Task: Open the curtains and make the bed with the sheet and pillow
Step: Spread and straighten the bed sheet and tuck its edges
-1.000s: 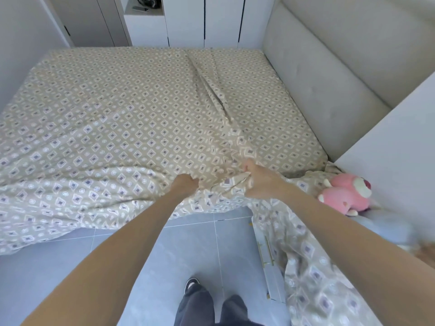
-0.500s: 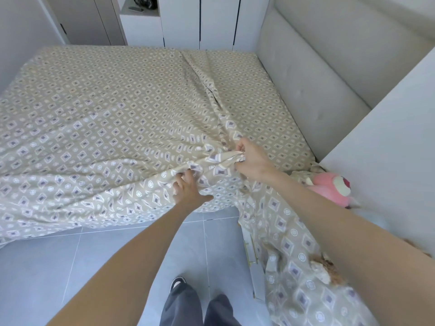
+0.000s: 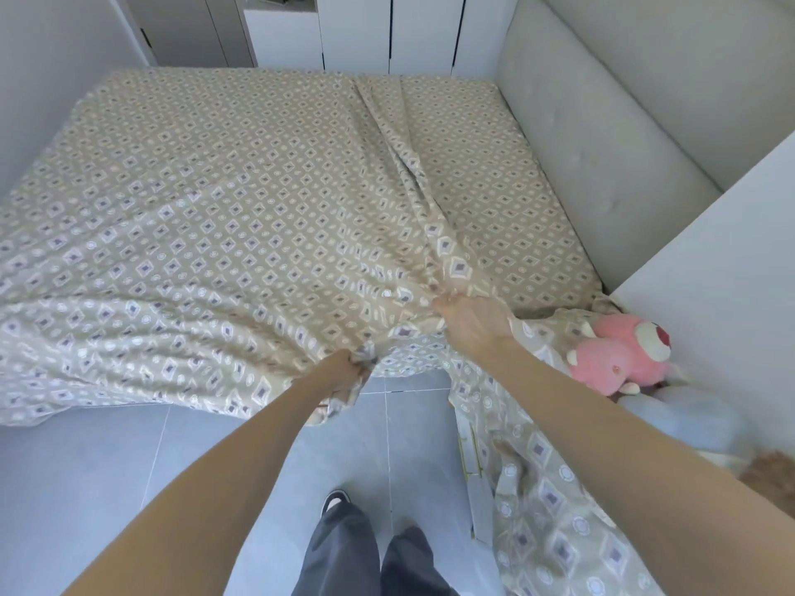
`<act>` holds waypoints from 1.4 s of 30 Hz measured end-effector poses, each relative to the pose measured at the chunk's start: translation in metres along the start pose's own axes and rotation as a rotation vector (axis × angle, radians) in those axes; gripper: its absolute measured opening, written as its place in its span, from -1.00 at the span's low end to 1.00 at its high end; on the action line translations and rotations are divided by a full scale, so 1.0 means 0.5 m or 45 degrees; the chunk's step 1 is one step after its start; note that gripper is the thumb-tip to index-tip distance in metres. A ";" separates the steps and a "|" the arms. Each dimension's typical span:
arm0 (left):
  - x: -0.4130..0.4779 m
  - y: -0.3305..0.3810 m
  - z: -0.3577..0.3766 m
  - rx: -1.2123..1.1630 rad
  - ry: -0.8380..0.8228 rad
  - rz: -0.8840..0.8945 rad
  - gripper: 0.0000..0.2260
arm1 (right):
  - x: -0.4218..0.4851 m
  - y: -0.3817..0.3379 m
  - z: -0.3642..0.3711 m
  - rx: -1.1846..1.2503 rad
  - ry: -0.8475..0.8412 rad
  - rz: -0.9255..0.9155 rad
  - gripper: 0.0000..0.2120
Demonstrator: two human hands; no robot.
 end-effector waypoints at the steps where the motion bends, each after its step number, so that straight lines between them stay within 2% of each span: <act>1: -0.011 -0.010 0.006 -0.049 -0.025 -0.034 -0.83 | 0.005 -0.007 0.007 -0.026 -0.044 -0.029 -0.53; 3: -0.017 -0.032 0.015 -0.133 -0.076 -0.080 -0.77 | 0.011 -0.011 0.024 -0.068 -0.103 -0.053 -0.53; 6: -0.026 -0.042 0.027 -0.128 -0.131 -0.147 -0.36 | 0.009 -0.012 0.058 -0.236 -0.089 -0.183 -0.57; 8: -0.032 -0.033 0.036 -0.098 -0.165 -0.152 -0.24 | 0.007 -0.008 0.070 -0.368 0.014 -0.362 -0.64; 10: -0.036 -0.025 0.052 0.005 -0.177 -0.197 -0.31 | 0.003 -0.003 0.077 -0.307 -0.065 -0.467 -0.68; 12: -0.038 -0.017 0.063 0.178 -0.090 -0.282 -0.73 | -0.002 0.001 0.079 -0.268 -0.260 -0.469 -0.64; 13: -0.044 -0.013 0.067 0.261 -0.058 -0.333 -0.92 | -0.006 0.004 0.082 -0.287 -0.289 -0.444 -0.60; 16: -0.044 -0.009 0.070 0.488 -0.013 -0.325 -0.90 | -0.021 0.014 0.098 -0.239 -0.267 -0.299 -0.54; 18: -0.036 -0.024 0.071 0.649 -0.008 -0.320 -0.73 | -0.027 0.016 0.116 -0.186 -0.250 -0.248 -0.46; 20: -0.032 -0.038 0.072 0.762 -0.017 -0.292 -0.67 | -0.025 0.023 0.137 -0.135 -0.302 -0.228 -0.39; 23: -0.029 -0.049 0.073 0.645 -0.031 -0.271 -0.74 | -0.012 0.022 0.149 -0.071 -0.411 -0.197 -0.46; 25: -0.025 -0.058 0.075 0.532 0.025 -0.255 -0.75 | 0.004 0.018 0.144 -0.145 -0.433 -0.178 -0.66; 27: -0.031 -0.067 0.092 0.373 -0.009 -0.239 -0.65 | 0.018 0.011 0.144 -0.218 -0.463 -0.128 -0.73; 29: -0.041 -0.069 0.124 0.297 -0.144 -0.224 -0.51 | 0.025 0.003 0.152 -0.270 -0.509 -0.097 -0.74; 31: -0.037 -0.075 0.154 0.337 -0.226 -0.210 -0.49 | 0.029 -0.003 0.170 -0.309 -0.564 -0.094 -0.77; 35: 0.006 -0.087 0.177 0.337 -0.330 -0.203 -0.64 | 0.032 0.004 0.214 -0.355 -0.672 -0.101 -0.85; 37: 0.015 -0.090 0.186 0.337 -0.393 -0.212 -0.58 | 0.034 0.005 0.238 -0.407 -0.724 -0.101 -0.81; 39: 0.030 -0.099 0.204 0.364 -0.462 -0.208 -0.50 | 0.040 0.000 0.271 -0.443 -0.782 -0.103 -0.89; 42: 0.060 -0.116 0.231 0.448 -0.573 -0.176 -0.42 | 0.051 -0.007 0.322 -0.456 -0.846 -0.121 -0.87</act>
Point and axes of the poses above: each hand's wrist, its own x-axis towards the middle knuckle, its own z-axis out of the palm, y = z × x, the point moved 2 cm from there along x, towards the middle knuckle, and after that the axes turned 2 degrees about y, right-handed, at the moved point
